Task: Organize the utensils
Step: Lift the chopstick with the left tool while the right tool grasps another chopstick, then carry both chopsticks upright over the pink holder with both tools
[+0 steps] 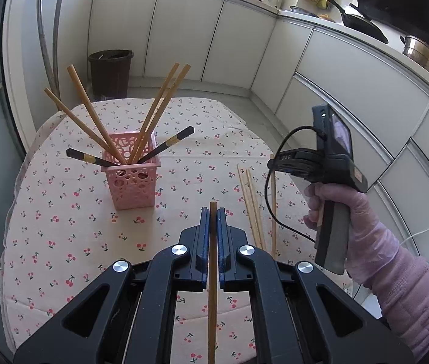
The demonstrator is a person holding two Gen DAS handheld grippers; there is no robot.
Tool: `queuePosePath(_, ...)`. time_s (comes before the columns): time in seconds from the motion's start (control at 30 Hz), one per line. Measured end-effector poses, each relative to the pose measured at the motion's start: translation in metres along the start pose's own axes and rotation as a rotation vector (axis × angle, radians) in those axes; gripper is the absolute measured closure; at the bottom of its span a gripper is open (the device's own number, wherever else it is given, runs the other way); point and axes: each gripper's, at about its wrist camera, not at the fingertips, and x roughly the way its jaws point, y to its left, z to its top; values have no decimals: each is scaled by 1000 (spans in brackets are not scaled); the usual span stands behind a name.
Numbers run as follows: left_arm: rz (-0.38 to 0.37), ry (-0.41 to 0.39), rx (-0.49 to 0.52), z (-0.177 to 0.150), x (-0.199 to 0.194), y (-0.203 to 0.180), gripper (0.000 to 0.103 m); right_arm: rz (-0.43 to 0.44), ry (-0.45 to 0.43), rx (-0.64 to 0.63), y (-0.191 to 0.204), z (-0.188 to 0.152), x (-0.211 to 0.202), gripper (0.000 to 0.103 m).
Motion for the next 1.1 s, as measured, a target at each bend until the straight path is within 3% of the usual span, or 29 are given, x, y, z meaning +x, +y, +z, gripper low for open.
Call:
queuePosePath(0.43, 10, -93, 49, 3, -33, -16, 99, 213, -259, -159, 30, -28, -148, 96)
queuePosePath(0.8, 27, -157, 55, 22, -53, -20, 99, 326, -388, -175, 42, -33, -213, 96)
queuePosePath(1.1, 4, -242, 14, 74, -90, -12, 99, 397, -469, -175, 56, -17, -253, 95)
